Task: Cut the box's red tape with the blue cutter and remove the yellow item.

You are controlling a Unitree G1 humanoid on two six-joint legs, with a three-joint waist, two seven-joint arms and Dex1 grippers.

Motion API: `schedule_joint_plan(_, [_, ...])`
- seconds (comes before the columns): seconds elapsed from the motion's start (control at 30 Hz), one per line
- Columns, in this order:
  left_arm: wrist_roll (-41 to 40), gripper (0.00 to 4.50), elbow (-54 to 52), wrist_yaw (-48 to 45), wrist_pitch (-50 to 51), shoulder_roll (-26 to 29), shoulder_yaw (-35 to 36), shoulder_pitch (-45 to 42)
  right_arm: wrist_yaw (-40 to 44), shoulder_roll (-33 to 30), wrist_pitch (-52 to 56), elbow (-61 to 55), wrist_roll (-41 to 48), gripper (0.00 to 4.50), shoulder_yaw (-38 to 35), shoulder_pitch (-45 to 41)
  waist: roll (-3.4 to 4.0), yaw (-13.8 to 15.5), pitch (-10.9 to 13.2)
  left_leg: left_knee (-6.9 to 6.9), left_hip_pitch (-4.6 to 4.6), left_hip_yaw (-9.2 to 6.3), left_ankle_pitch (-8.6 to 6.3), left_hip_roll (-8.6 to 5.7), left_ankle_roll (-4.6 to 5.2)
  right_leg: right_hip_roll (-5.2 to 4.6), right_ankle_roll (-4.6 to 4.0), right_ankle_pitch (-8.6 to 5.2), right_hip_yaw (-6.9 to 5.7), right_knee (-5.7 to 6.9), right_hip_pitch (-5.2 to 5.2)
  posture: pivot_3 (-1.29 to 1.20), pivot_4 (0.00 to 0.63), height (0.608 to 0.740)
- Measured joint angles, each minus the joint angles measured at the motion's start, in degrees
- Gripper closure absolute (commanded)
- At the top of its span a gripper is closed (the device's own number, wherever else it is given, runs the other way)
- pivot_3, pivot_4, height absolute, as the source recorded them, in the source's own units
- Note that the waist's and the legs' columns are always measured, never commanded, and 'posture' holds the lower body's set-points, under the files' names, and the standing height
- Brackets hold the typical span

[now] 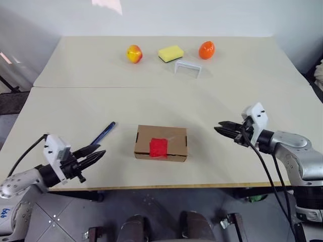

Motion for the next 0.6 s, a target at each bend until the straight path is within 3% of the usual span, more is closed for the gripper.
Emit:
schedule_joint_plan(0.07, [0.7, 4.47, 0.0, 2.0, 0.2, -2.7, -3.8, -3.5, -0.6, -0.7, 4.2, -4.5, 1.0, 4.5, 0.5, 1.3, -0.01, 0.6, 0.0, 0.03, 0.01, 0.0, 0.0, -0.01, 0.0, 0.0, 0.0, 0.0, 0.01, 0.0, 0.01, 0.0, 0.15, 0.74])
schedule_joint_plan(0.17, [3.0, 4.47, 1.4, 3.3, 0.2, -5.8, -10.4, -8.3, -2.0, -0.1, 7.9, -8.9, 2.4, 4.5, 2.8, 1.8, -0.05, 1.1, 0.0, 0.09, -0.01, 0.0, 0.0, -0.03, 0.0, 0.02, 0.0, 0.0, -0.01, 0.02, 0.02, 0.0, 0.15, 0.74])
schedule_joint_plan(0.33, [7.7, 4.47, 6.6, 1.5, 1.4, -5.7, -19.3, -13.6, -2.9, -0.3, 12.9, -10.5, 2.8, 4.5, 8.1, -0.6, -0.05, 1.0, 0.0, 0.09, -0.01, 0.04, 0.0, -0.03, 0.0, 0.06, 0.0, 0.0, -0.01, 0.0, 0.01, 0.0, 0.15, 0.74])
schedule_joint_plan(0.6, [12.7, 4.47, 12.4, -5.2, 1.9, -4.0, -26.7, -19.4, -2.6, 4.5, 11.1, 0.6, -2.0, 4.5, 15.0, -15.3, -0.05, 0.9, 0.0, 0.12, -0.01, 0.1, 0.03, 0.0, -0.01, 0.12, 0.0, 0.0, -0.01, 0.01, -0.03, 0.0, 0.15, 0.74])
